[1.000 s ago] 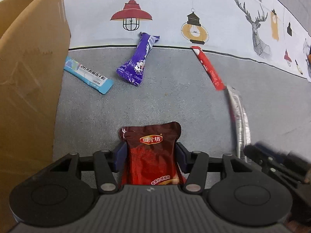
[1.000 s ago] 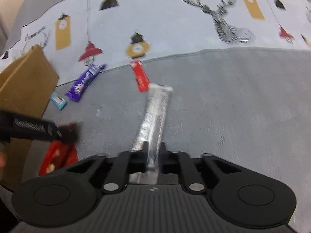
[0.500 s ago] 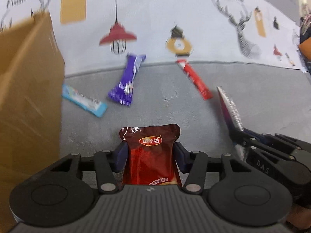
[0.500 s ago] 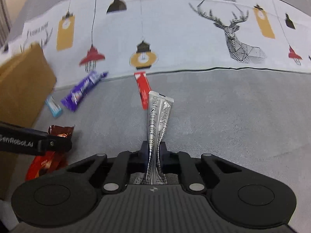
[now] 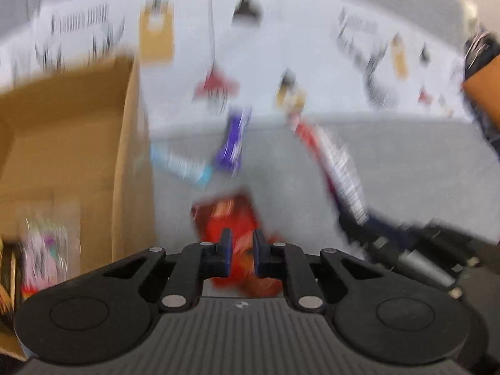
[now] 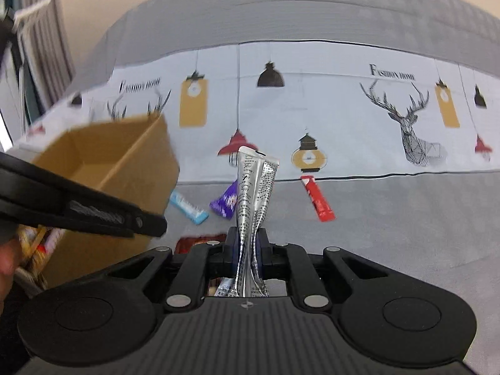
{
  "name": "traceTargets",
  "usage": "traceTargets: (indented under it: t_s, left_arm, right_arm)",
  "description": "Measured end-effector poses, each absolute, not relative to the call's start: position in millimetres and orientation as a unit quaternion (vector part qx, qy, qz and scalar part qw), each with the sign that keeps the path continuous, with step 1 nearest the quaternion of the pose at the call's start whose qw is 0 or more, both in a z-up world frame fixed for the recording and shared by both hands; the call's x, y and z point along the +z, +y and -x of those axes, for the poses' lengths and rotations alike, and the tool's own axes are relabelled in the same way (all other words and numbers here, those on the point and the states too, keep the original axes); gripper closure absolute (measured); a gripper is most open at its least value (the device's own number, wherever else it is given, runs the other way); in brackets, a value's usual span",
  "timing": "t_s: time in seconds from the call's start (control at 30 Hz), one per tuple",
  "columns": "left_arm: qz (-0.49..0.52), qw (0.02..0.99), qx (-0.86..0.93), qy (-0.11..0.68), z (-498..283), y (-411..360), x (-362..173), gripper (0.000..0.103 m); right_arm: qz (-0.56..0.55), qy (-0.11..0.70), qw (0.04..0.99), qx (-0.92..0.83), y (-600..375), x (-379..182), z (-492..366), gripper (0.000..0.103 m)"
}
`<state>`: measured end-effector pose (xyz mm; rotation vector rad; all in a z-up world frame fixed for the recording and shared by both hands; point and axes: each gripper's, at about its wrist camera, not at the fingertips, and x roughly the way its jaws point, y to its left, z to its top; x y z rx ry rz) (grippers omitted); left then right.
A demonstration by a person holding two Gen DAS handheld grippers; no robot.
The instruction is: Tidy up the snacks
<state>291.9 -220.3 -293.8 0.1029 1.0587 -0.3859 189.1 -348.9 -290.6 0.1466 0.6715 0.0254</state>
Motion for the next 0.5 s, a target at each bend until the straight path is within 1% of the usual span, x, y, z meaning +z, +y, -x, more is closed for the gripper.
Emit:
traceTargets:
  t_s: [0.03,0.07,0.1,0.17,0.2,0.23,0.27,0.33,0.4,0.43,0.5]
  left_arm:
    - [-0.034,0.834,-0.189,0.518,-292,-214,-301,0.084]
    - [-0.011,0.826,-0.192,0.53,-290,-208,-307,0.069]
    - [0.003,0.825,-0.198,0.53,-288,-205,-309,0.064]
    - [-0.005,0.829,-0.219,0.515,-282,-212,-309,0.028]
    - [-0.016,0.831,-0.223,0.51,-281,-221,-312,0.021]
    - [-0.026,0.832,-0.22,0.509,-281,-229,-316,0.01]
    - [-0.037,0.835,-0.211,0.507,-283,-238,-322,0.009]
    - [-0.055,0.841,-0.183,0.507,-295,-254,-334,0.009]
    - [-0.042,0.849,-0.141,0.507,-316,-256,-350,0.009]
    - [-0.032,0.848,-0.126,0.513,-326,-251,-360,0.009]
    - [-0.006,0.822,-0.111,0.559,-348,-248,-389,0.007]
  right_arm:
    - [-0.063,0.338,0.939,0.005,-344,-296,-188,0.091]
    - [-0.063,0.344,0.937,0.0,-343,-301,-185,0.091]
    - [-0.068,0.349,0.935,-0.004,-344,-307,-180,0.091]
    - [-0.077,0.362,0.929,-0.018,-348,-322,-170,0.091]
    - [-0.083,0.368,0.926,-0.025,-350,-328,-166,0.091]
    - [-0.09,0.372,0.923,-0.03,-354,-333,-163,0.091]
    - [-0.092,0.373,0.923,-0.034,-357,-336,-161,0.091]
    - [-0.079,0.371,0.924,-0.039,-364,-342,-158,0.091]
    - [-0.067,0.373,0.924,-0.042,-372,-350,-157,0.09]
    - [-0.071,0.375,0.924,-0.04,-380,-356,-156,0.09]
    - [-0.087,0.382,0.919,-0.039,-396,-365,-159,0.09]
